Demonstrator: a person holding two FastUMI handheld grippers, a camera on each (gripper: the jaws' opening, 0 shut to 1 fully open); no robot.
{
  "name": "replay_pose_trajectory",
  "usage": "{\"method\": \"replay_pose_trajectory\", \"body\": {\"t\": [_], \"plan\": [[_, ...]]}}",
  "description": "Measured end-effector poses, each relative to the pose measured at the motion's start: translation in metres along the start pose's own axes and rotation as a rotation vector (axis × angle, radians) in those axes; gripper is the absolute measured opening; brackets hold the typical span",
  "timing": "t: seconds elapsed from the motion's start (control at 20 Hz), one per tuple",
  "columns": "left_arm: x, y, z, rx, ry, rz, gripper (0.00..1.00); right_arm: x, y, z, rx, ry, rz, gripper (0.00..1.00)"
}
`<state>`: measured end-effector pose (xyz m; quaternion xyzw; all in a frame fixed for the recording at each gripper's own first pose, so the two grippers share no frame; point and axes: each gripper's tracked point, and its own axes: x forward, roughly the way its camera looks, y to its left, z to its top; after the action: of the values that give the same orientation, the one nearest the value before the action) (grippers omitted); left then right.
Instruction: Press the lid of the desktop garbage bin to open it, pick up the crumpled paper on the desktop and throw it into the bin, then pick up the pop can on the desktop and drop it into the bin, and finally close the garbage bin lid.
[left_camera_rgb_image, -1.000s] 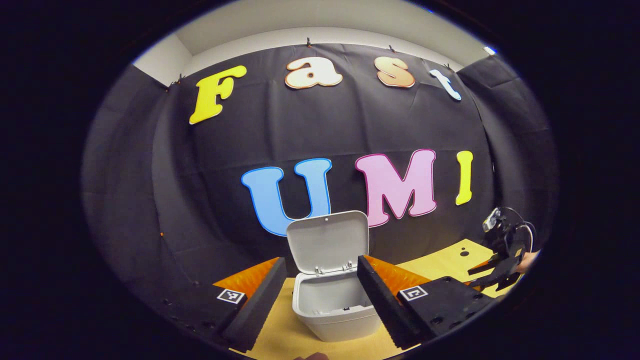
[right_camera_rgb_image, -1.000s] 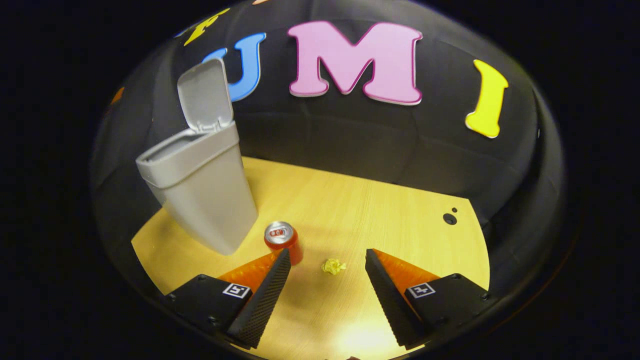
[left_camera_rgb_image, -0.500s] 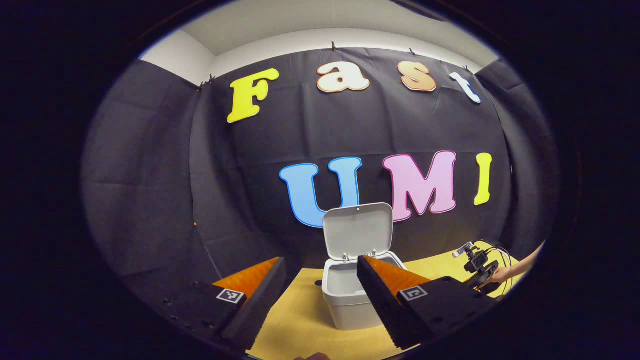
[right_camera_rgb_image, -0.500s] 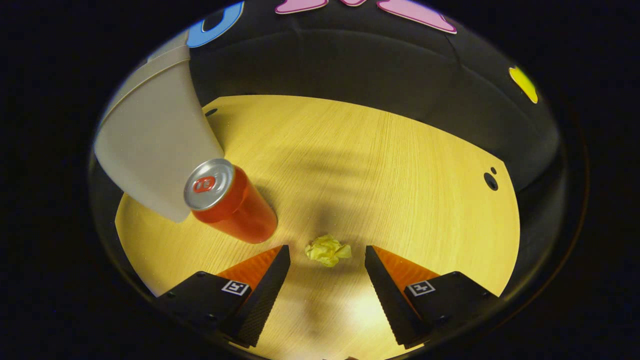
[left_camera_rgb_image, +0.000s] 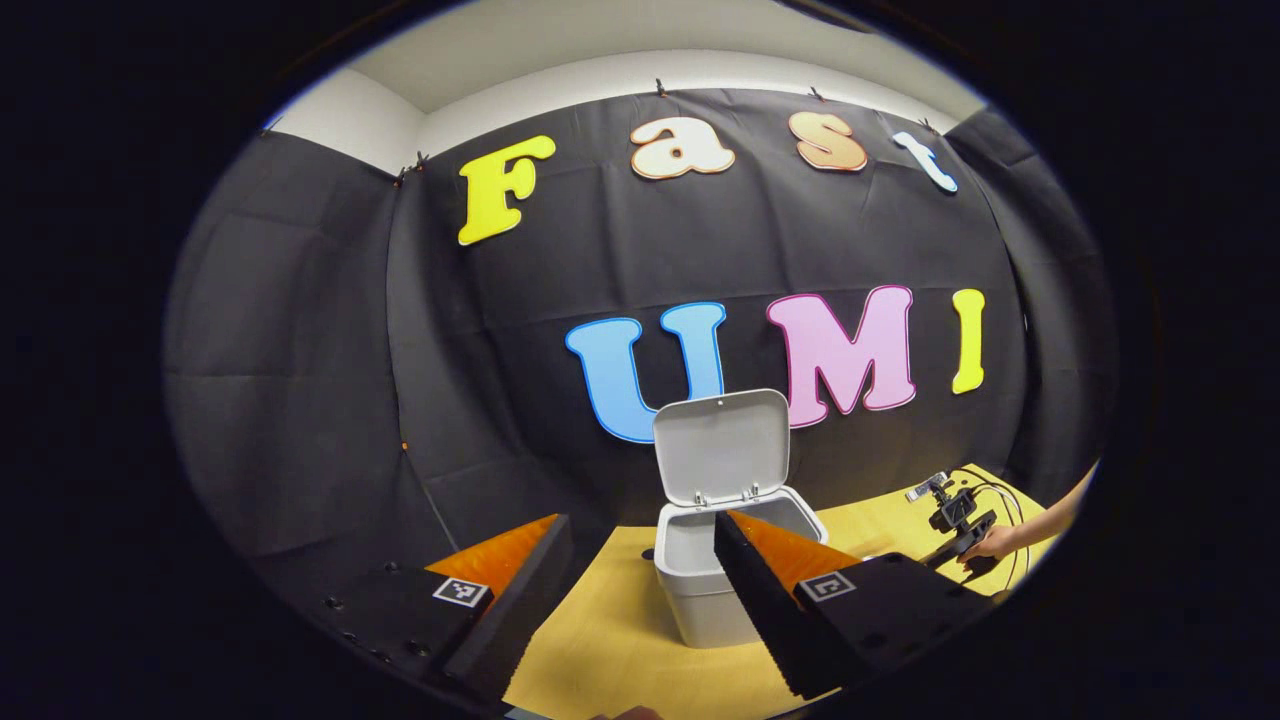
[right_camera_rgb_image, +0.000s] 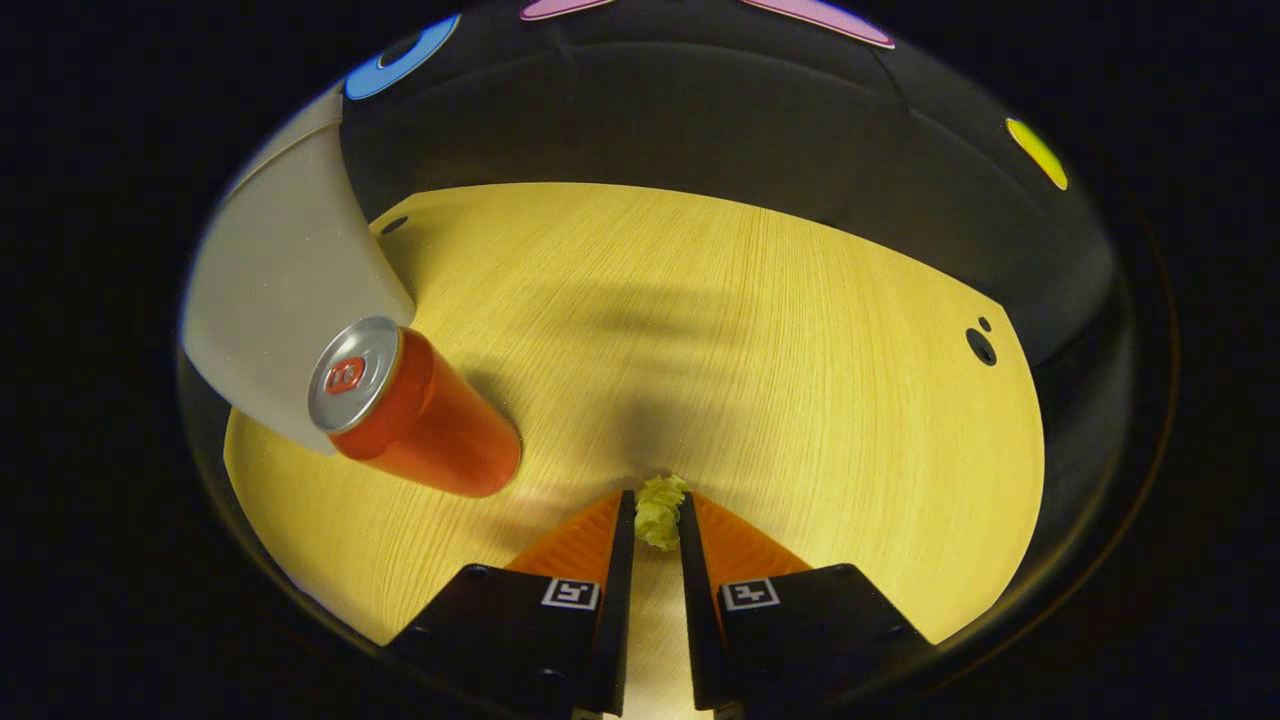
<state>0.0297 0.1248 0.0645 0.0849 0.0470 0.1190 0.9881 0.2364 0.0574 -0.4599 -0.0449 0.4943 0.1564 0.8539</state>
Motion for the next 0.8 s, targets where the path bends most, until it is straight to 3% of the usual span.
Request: {"method": "replay_pose_trajectory", "body": {"t": [0.15, 0.25, 0.55, 0.8], "plan": [[-0.001, 0.001, -0.001, -0.012, 0.002, -0.002, 0.96, -0.034, -0.005, 0.018, -0.012, -0.068, -0.001, 0.30], [-0.002, 0.001, -0.002, -0.018, 0.000, -0.008, 0.96, -0.067, 0.006, 0.045, -0.001, -0.177, 0.035, 0.30], [-0.003, -0.012, -0.005, -0.030, 0.003, -0.044, 0.96, -0.213, 0.096, 0.171, -0.075, -0.575, 0.273, 0.29], [-0.013, -0.015, -0.002, -0.009, -0.012, -0.048, 0.96, -0.288, 0.198, 0.224, -0.124, -0.731, 0.482, 0.29]]}}
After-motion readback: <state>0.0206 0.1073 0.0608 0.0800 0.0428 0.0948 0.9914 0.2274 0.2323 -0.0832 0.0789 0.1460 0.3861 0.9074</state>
